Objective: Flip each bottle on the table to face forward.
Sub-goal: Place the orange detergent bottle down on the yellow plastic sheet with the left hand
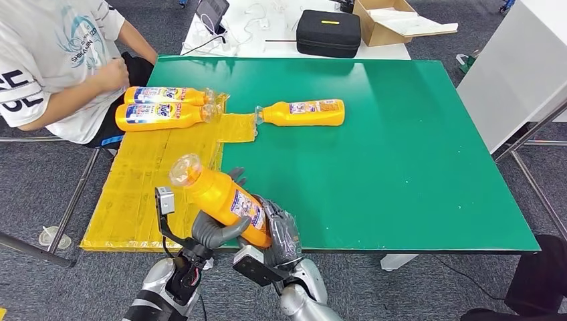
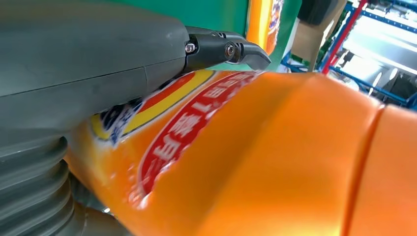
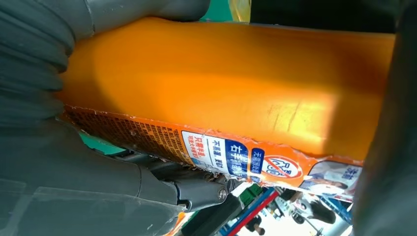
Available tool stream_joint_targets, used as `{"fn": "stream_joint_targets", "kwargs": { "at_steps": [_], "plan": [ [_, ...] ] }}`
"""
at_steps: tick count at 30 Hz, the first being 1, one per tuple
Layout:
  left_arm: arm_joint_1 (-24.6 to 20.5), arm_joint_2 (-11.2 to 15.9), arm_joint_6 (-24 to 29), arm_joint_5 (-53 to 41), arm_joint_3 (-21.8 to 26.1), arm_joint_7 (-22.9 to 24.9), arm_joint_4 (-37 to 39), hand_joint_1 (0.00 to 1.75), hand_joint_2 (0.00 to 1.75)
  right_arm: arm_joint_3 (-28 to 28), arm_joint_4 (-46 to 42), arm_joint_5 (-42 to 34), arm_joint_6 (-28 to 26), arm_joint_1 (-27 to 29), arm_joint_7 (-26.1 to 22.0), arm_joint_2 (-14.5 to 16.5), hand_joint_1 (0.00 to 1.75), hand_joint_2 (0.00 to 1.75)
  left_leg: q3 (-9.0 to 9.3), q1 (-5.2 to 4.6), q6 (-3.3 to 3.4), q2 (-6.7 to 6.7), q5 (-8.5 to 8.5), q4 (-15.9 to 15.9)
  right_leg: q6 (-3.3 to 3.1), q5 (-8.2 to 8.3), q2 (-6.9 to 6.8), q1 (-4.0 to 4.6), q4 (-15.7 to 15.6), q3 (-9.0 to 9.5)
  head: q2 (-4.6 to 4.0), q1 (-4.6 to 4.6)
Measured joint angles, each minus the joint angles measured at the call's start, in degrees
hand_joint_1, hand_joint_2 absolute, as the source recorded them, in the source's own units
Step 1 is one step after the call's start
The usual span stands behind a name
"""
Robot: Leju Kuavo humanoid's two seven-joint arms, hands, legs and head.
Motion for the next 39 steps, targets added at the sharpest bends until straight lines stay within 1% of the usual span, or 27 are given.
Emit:
{"fn": "stream_joint_targets", "kwargs": {
  "at_steps": [1,2,12,13,14,16,17,18,21,23,26,31,34,39],
  "plan": [
    [0.09,0.0,0.27,-0.11,0.1,-0.07,-0.04,1.7,1.75,0.16,0.26,0.02,0.13,-0.13,0.23,0.0,1.75,1.75,0.0,0.0,0.0,0.0,0.0,0.0,0.0,0.0,0.0,0.0,0.0,0.0,0.0,0.0],
    [0.21,0.0,0.5,-0.28,0.19,-0.15,-0.1,1.75,1.75,0.26,0.52,0.05,0.27,-0.27,0.45,0.01,1.75,1.75,0.0,0.0,0.0,0.0,0.0,0.0,0.0,0.0,0.0,0.0,0.0,-0.01,0.0,-0.01],
    [0.77,-0.01,0.77,-2.1,0.49,-0.88,-0.61,1.75,1.75,0.81,1.92,-0.44,0.48,-0.9,0.63,0.06,1.75,1.75,0.0,0.0,0.0,0.01,0.0,0.0,0.0,0.0,0.0,0.01,0.0,-0.01,0.0,-0.01],
    [0.77,-0.01,0.75,-2.1,0.54,-0.92,-0.61,1.75,1.75,0.85,1.96,-0.49,0.48,-0.92,0.62,0.07,1.72,1.75,0.0,0.0,0.0,0.01,0.0,0.0,0.0,0.0,0.0,0.01,0.0,-0.01,0.0,-0.01],
    [0.77,-0.02,0.74,-2.1,0.58,-0.97,-0.61,1.75,1.75,0.9,1.99,-0.54,0.49,-0.94,0.61,0.07,1.6,1.75,0.0,0.0,0.0,0.01,0.0,0.0,0.0,0.0,0.0,0.0,0.0,-0.01,0.01,-0.01],
    [0.78,-0.03,0.74,-2.11,0.68,-1.0,-0.61,1.75,1.75,0.97,2.03,-0.63,0.52,-0.98,0.63,0.07,0.73,1.75,0.0,0.0,0.0,0.01,0.0,0.0,0.0,0.0,0.0,0.0,0.0,-0.01,0.01,-0.01],
    [0.78,-0.04,0.79,-2.13,0.73,-1.01,-0.63,1.75,1.75,0.99,2.05,-0.68,0.6,-1.0,0.7,0.07,0.32,1.75,0.0,0.0,0.0,0.01,0.0,0.0,0.0,0.0,0.0,0.0,0.0,-0.01,0.01,0.0],
    [0.77,-0.05,0.89,-2.15,0.78,-1.01,-0.71,1.75,1.75,1.02,2.08,-0.71,0.71,-1.02,0.84,0.07,0.0,1.31,0.0,0.0,0.0,0.01,0.0,0.0,0.0,0.0,0.0,0.0,0.0,-0.01,0.01,0.0],
    [0.78,-0.18,1.52,-2.17,0.86,-0.96,-1.25,1.75,1.75,1.07,2.22,-0.73,0.95,-1.08,1.45,0.07,0.0,0.0,0.0,0.0,0.0,0.01,0.0,0.0,0.0,0.0,0.0,0.0,0.0,-0.01,0.01,0.0],
    [0.77,-0.25,2.89,-2.28,1.16,-1.29,-1.93,1.75,1.75,1.04,2.26,-0.86,1.04,-1.09,2.18,0.05,0.0,0.0,0.0,0.0,0.0,0.01,0.0,0.0,0.0,0.01,0.0,0.0,0.0,-0.01,0.01,0.01],
    [0.54,-0.36,6.52,-3.34,2.61,-2.38,-3.58,1.75,1.75,0.86,1.88,-1.14,1.68,-0.99,3.57,-0.08,0.0,0.0,0.01,0.0,0.0,0.01,0.0,0.0,-0.01,0.02,0.01,0.01,0.0,-0.03,0.0,-0.01],
    [0.01,-0.38,9.55,-5.74,4.96,-3.51,-5.62,1.75,1.75,0.48,0.07,-1.42,2.65,-0.77,4.7,-0.49,0.0,0.0,0.01,0.01,0.0,0.01,0.02,0.0,-0.02,0.02,0.01,0.01,0.0,-0.02,0.0,0.0],
    [-0.57,-0.32,16.46,-11.18,6.72,-7.08,-6.85,1.75,1.75,-0.12,-2.78,-2.64,2.93,-0.07,4.62,-0.9,0.0,0.0,0.0,0.0,0.0,0.02,0.02,0.0,-0.02,0.03,0.02,0.01,0.01,-0.04,0.0,0.01],
    [-4.17,0.46,30.11,-22.29,12.88,-11.41,-8.43,1.75,1.75,-1.58,-15.5,-7.47,6.13,2.53,4.22,-2.67,0.0,0.0,-0.01,0.01,-0.01,0.0,0.06,0.0,-0.02,0.04,0.01,0.01,0.01,-0.04,0.01,-0.01]
  ]
}}
